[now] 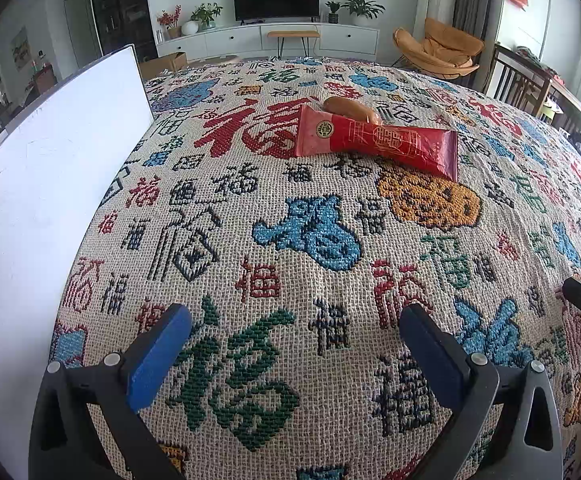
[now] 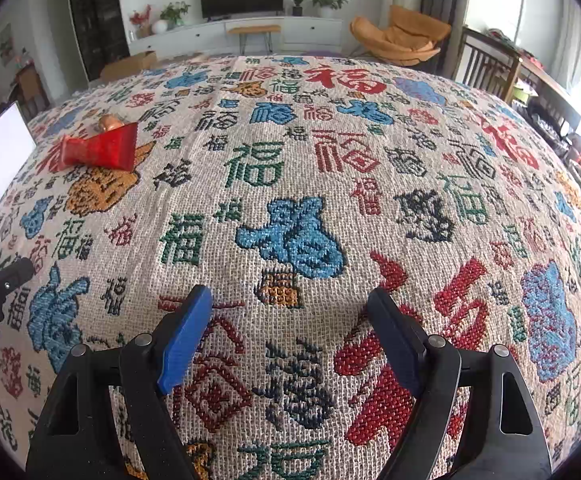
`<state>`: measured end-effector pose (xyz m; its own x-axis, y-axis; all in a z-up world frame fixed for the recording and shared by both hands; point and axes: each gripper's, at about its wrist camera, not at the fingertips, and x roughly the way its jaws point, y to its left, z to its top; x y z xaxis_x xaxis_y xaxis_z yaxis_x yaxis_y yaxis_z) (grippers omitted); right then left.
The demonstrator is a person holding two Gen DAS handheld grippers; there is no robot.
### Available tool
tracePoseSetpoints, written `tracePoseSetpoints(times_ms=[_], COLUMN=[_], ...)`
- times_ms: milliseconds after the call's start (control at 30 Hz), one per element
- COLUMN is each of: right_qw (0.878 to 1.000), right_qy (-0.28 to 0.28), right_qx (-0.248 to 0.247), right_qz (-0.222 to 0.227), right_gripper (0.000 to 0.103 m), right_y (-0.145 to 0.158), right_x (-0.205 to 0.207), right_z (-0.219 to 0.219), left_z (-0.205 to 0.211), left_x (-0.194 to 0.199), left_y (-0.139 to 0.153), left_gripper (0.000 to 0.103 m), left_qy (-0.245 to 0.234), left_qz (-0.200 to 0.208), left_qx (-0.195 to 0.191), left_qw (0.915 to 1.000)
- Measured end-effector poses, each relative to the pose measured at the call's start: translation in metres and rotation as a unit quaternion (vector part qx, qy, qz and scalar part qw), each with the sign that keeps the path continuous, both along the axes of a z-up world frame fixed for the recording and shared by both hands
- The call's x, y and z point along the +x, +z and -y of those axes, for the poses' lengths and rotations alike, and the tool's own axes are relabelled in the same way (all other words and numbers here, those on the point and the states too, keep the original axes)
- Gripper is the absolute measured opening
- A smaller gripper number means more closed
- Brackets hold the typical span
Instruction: Organize snacks
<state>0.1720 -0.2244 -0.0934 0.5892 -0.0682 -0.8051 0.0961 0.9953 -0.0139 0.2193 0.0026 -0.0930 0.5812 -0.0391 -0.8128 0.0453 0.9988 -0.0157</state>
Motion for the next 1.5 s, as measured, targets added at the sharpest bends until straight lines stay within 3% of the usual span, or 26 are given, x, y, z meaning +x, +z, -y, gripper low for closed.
tracePoseSetpoints(times_ms=[1500], right_qw=[1.0], right_qy=[0.0], right_qx=[-0.009], right_qz=[0.002], right_gripper=[0.083], right_y=[0.001], right_x=[-0.001], right_z=[-0.0013], left_z=[-0.0008], left_x=[0.0001], left_y=[0.0002], left_gripper=[0.103], left_qy=[0.0], left_qz=[0.0], left_qx=[0.0], left_qw=[1.0])
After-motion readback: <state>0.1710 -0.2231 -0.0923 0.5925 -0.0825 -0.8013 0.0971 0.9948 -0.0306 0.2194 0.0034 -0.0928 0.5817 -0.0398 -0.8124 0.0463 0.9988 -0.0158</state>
